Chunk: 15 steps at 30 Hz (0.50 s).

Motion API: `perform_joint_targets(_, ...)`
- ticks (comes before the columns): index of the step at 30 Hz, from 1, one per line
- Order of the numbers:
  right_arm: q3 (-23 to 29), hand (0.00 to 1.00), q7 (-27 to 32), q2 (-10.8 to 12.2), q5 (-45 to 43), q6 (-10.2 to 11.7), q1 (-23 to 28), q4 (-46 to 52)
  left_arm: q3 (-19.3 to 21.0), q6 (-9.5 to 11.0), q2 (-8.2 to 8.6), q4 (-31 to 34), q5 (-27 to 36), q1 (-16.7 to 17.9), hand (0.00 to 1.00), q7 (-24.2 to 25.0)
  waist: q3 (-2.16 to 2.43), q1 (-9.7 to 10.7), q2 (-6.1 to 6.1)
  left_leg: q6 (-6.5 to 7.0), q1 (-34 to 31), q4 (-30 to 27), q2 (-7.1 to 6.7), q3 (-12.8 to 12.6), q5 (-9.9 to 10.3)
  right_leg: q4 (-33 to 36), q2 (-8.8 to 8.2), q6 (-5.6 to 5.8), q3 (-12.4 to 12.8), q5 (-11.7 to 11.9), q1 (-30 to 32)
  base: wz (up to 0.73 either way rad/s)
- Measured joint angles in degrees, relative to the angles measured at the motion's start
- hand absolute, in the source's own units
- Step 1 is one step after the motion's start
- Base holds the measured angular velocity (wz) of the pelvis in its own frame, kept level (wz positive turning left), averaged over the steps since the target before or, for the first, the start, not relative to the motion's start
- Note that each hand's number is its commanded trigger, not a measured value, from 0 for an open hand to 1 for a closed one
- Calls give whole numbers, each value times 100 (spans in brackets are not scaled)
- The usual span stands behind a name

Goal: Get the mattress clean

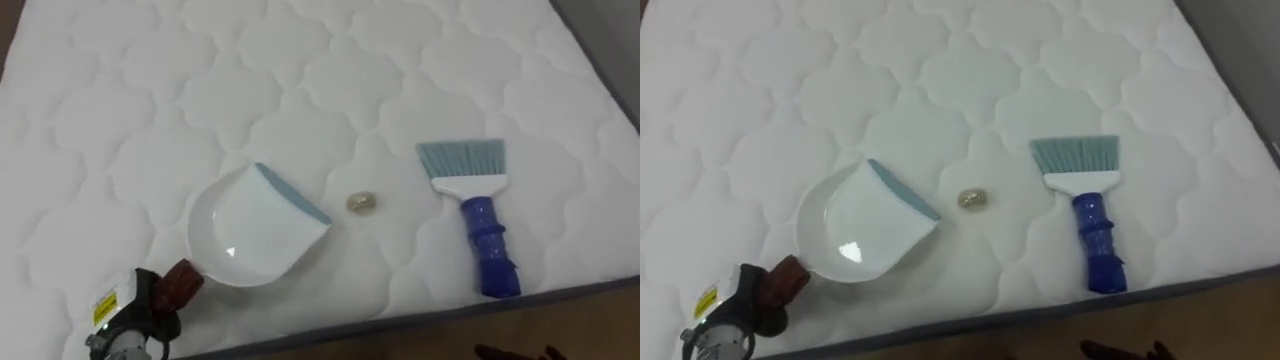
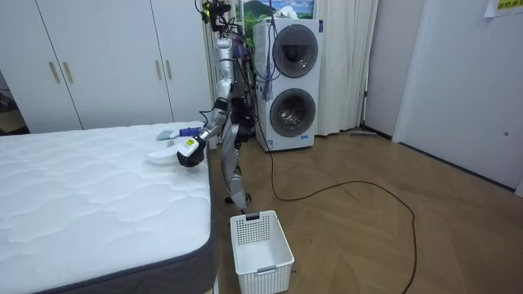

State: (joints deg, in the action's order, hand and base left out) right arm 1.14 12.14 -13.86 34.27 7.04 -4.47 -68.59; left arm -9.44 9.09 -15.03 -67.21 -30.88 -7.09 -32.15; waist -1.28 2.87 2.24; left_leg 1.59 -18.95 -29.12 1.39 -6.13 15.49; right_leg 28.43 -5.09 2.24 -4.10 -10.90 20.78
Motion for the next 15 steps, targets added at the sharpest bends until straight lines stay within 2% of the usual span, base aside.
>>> perform_joint_targets(3, 153, 0, 140, -64, 313, 111, -3, 179, -32, 3, 0, 51, -201, 262, 100, -112, 0, 29, -9, 12, 132, 87, -100, -35, -22, 160, -96, 26, 71, -123, 15, 2)
perform_joint_targets(6, 257, 0, 410, -130, 431, 121, -15, 377, -102, 0, -53, 102, -243, 490, 100, -204, -1, 42, -50, -6, 114, 145, -123, -111, -53, 254, -130, 6, 99, -158, 128, -2)
perform_joint_targets(12, 262, 0, 908, -242, 362, 400, -364, 669, -206, 1, -113, 60, -255, 444, 100, -406, -1, 63, -99, -7, -159, 135, -125, -166, -115, 329, -158, -31, 103, -131, 453, -2)
perform_joint_targets(15, 257, 0, 1166, -241, 213, 435, -383, 969, -283, -6, -113, 7, -256, 383, 100, -496, -5, 1, -108, 6, -220, 61, -120, -210, -83, 369, -142, -23, 168, -138, 543, -9)
